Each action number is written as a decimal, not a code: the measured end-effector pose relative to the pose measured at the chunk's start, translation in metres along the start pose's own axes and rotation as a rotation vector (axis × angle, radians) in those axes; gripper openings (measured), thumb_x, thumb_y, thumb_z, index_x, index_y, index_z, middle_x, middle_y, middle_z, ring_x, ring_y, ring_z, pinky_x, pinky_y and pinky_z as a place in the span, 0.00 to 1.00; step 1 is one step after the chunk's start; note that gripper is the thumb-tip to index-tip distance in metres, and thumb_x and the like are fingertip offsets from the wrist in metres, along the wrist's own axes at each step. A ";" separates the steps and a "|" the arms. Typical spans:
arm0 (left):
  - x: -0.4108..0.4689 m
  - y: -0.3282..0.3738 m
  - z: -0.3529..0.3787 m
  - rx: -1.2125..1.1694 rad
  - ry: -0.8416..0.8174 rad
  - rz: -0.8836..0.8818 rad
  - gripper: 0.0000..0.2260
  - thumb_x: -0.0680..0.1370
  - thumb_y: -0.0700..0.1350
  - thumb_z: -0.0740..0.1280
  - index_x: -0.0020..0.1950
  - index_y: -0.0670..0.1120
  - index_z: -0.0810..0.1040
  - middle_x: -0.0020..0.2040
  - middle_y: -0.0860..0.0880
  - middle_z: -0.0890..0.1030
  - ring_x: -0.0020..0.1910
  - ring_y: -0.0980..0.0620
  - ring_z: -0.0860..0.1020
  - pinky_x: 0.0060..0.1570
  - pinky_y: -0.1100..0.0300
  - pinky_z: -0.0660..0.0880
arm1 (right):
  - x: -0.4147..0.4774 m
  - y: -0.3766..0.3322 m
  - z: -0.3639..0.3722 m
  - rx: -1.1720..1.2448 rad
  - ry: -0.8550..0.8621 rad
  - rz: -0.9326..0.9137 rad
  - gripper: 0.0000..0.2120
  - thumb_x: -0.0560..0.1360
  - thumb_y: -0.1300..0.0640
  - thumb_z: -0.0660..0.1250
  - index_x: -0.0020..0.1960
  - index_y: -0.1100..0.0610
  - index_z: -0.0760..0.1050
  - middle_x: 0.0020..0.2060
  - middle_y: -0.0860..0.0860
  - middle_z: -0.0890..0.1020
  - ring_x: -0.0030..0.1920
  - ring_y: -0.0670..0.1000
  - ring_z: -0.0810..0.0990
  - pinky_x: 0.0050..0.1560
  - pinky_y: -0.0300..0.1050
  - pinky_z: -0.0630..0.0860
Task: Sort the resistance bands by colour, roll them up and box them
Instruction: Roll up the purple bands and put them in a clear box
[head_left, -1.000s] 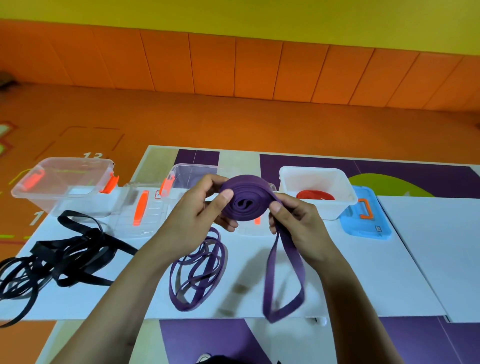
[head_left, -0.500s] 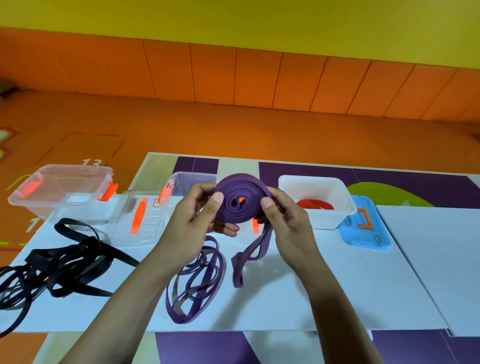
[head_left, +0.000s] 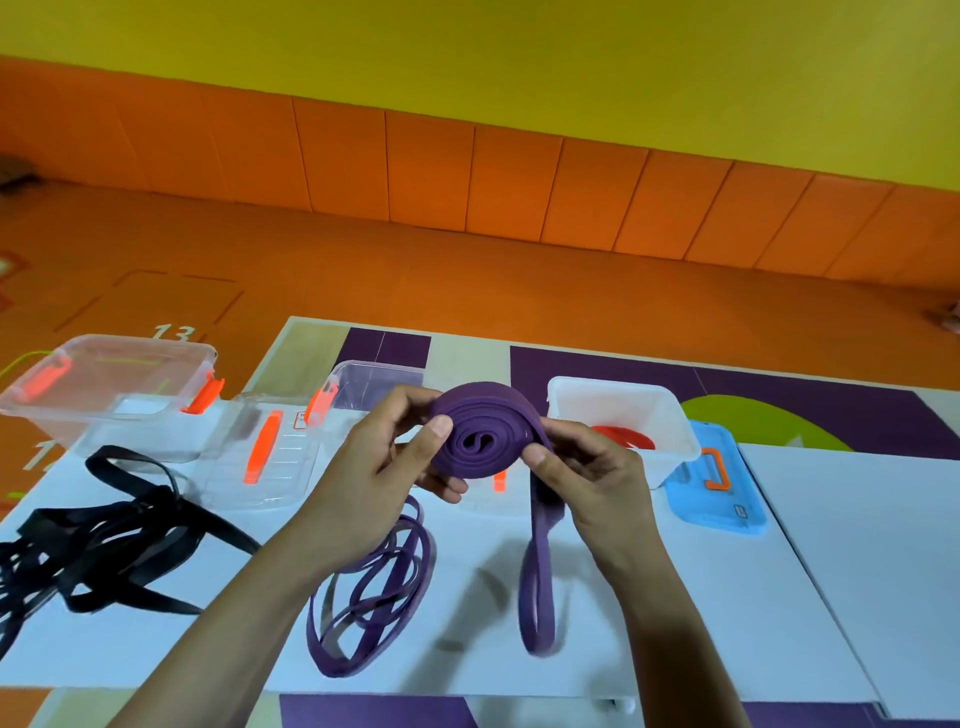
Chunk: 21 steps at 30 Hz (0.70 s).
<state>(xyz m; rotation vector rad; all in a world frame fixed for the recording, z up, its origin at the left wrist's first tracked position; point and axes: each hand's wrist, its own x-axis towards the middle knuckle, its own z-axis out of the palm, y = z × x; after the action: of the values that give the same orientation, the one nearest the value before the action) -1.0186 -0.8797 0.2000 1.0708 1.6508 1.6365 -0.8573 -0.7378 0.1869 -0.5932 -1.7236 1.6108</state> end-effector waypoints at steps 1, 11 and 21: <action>0.000 0.000 0.001 -0.007 0.001 0.001 0.12 0.82 0.49 0.61 0.62 0.44 0.72 0.53 0.45 0.83 0.39 0.38 0.85 0.47 0.42 0.83 | 0.000 0.000 0.001 0.022 0.007 0.010 0.10 0.72 0.60 0.75 0.52 0.51 0.85 0.47 0.51 0.88 0.48 0.49 0.86 0.52 0.40 0.80; -0.003 -0.004 0.022 -0.417 -0.011 -0.157 0.11 0.84 0.44 0.58 0.62 0.40 0.69 0.54 0.36 0.84 0.47 0.32 0.85 0.47 0.49 0.83 | -0.001 0.011 0.033 0.311 0.133 0.157 0.14 0.71 0.54 0.73 0.55 0.58 0.84 0.47 0.55 0.88 0.46 0.51 0.86 0.50 0.42 0.82; 0.003 0.019 -0.028 0.481 -0.238 -0.018 0.09 0.80 0.57 0.67 0.60 0.61 0.77 0.50 0.57 0.80 0.32 0.49 0.76 0.41 0.50 0.78 | -0.003 0.002 0.022 -0.032 -0.100 0.055 0.12 0.71 0.65 0.77 0.54 0.57 0.86 0.46 0.54 0.88 0.48 0.57 0.86 0.53 0.43 0.82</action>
<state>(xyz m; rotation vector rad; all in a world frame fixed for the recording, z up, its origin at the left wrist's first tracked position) -1.0409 -0.8927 0.2214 1.4126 1.9265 1.0676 -0.8722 -0.7540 0.1848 -0.5897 -1.8229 1.6794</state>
